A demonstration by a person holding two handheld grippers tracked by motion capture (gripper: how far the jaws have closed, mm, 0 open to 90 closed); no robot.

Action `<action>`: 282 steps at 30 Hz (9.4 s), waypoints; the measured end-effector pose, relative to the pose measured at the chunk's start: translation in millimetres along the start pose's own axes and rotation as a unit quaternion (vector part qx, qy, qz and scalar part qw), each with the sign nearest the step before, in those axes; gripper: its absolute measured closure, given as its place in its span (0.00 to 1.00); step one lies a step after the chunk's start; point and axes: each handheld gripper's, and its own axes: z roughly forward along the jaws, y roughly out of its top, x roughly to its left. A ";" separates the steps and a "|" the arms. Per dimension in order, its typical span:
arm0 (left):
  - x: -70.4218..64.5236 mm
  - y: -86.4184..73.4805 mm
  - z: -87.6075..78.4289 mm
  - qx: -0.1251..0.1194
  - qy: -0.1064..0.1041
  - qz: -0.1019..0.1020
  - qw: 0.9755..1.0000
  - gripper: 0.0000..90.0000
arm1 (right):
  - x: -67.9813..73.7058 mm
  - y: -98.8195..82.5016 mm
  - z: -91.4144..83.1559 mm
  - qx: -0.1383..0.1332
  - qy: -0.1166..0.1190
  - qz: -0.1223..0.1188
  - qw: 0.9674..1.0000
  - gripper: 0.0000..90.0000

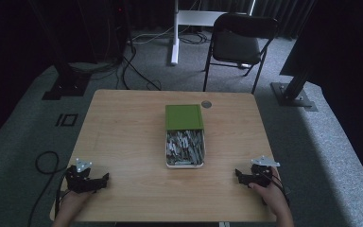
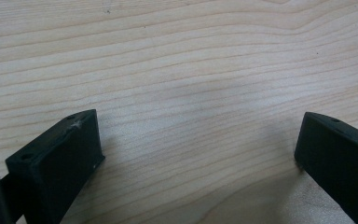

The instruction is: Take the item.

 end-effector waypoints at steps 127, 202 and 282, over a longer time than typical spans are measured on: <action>0.1 0.0 0.1 -0.001 0.000 0.000 1.000 0.01 | 190.6 146.6 24.6 -0.053 0.154 -0.138 0.977 0.80; -0.1 0.0 0.1 0.000 0.000 -0.001 1.000 0.01 | 89.3 158.5 -34.2 -0.169 0.041 0.016 0.985 0.96; -0.1 0.0 0.0 0.000 0.000 -0.001 1.000 0.01 | 5.3 81.4 69.4 -0.036 -0.004 0.112 0.993 0.47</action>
